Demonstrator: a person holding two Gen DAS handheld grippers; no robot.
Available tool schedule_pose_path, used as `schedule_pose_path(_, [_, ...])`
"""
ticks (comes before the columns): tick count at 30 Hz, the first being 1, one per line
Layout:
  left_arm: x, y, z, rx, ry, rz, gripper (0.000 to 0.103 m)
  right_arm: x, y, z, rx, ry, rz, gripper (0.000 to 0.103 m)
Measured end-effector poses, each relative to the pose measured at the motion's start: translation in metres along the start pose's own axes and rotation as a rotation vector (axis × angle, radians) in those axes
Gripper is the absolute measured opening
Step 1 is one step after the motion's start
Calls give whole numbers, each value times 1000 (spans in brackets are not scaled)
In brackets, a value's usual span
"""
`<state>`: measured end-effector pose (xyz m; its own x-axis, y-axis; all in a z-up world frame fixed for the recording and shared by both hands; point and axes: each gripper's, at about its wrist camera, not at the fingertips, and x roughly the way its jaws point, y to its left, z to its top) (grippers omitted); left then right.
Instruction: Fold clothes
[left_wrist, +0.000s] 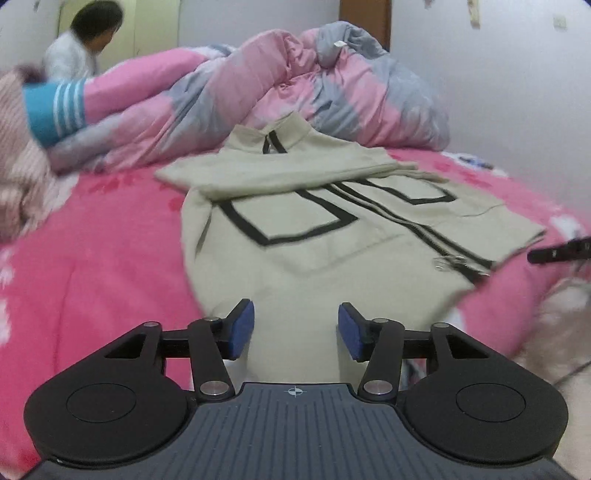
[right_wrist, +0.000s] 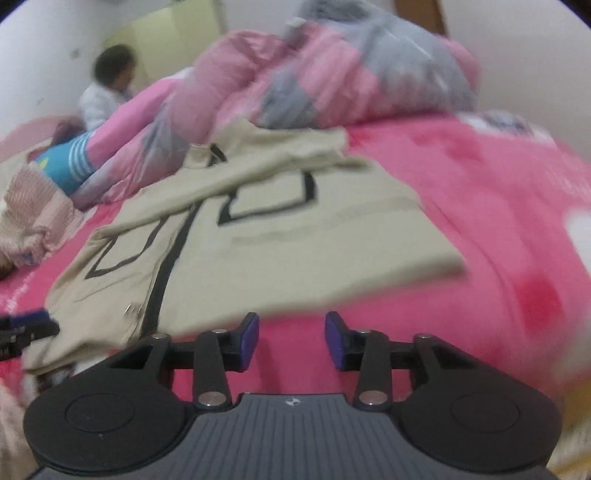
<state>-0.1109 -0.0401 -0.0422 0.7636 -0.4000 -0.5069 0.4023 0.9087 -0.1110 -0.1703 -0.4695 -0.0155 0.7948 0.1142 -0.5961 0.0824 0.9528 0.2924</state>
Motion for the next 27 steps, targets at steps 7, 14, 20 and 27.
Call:
schedule_pose_path(7, [-15, 36, -16, -396, -11, 18, 59, -11, -80, 10, 572, -68, 234, 43])
schedule_pose_path(14, [-4, 60, -21, -523, -9, -50, 59, 19, -130, 38, 642, -168, 24, 43])
schedule_pose_path(20, [-7, 67, -33, -629, 0, -193, 57, 39, -139, 24, 798, -107, 176, 43])
schedule_pose_path(27, [19, 60, -21, -616, 5, -225, 50, 55, -137, 13, 908, -75, 310, 43])
